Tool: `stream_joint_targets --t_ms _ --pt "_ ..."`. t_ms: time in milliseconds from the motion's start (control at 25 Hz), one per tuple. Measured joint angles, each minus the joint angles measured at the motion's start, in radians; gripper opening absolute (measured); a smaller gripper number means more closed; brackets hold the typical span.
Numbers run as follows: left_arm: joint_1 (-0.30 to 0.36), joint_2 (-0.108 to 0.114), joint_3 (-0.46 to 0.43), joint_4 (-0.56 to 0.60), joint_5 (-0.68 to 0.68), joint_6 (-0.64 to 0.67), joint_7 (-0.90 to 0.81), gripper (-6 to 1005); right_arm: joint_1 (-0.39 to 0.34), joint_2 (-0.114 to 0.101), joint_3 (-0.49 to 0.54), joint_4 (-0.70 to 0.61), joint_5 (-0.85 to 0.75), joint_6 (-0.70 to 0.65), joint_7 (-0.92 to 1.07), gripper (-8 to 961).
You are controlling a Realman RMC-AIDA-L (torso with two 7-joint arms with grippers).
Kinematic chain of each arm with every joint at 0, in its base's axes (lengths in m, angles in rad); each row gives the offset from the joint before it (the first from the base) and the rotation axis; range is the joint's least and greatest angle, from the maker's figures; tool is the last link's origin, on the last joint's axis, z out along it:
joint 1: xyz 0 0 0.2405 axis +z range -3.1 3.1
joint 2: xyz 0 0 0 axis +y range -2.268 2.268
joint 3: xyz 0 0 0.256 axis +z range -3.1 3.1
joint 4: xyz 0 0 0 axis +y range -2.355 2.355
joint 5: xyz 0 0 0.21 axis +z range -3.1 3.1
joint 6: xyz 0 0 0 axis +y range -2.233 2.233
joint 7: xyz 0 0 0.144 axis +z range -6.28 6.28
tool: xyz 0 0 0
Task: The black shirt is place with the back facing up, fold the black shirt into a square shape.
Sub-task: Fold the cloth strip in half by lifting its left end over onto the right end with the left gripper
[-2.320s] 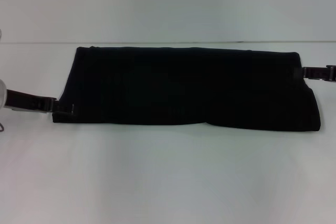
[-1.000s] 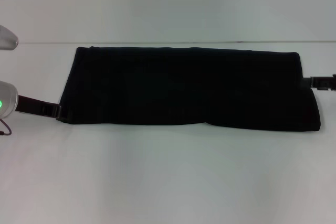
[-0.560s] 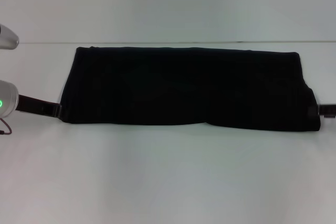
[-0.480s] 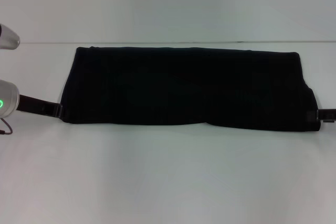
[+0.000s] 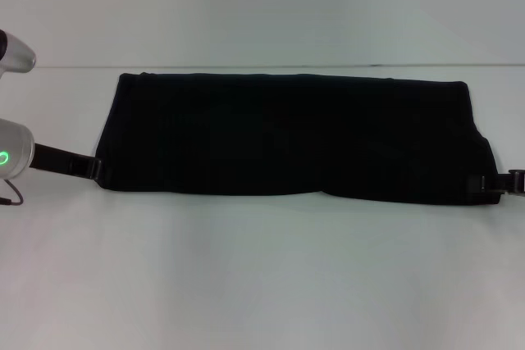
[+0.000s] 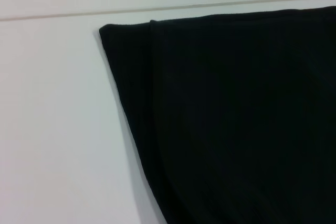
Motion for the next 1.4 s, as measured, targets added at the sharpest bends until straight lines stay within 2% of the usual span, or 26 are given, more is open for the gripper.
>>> stream_joint_targets --t_ms 240,400,880,1120,1400 --pt "-0.002 0.002 0.000 -0.004 0.000 -0.001 0.008 4 0.009 0.020 -0.013 0.006 0.002 0.033 -0.029 393" --pt "-0.002 0.003 0.000 -0.004 0.000 -0.001 0.009 4 0.003 0.027 -0.005 -0.003 0.007 0.033 -0.033 299" --pt "0.007 0.004 0.000 0.017 0.001 0.046 0.011 5 -0.021 -0.002 0.016 -0.007 0.008 0.013 -0.038 15" --pt "0.019 0.010 -0.004 0.033 0.003 0.064 0.017 5 -0.041 -0.018 0.036 -0.008 0.008 -0.010 -0.037 30" --pt "0.023 0.012 -0.009 0.036 0.003 0.065 0.025 5 -0.053 -0.020 0.041 -0.017 0.008 -0.027 -0.041 47"
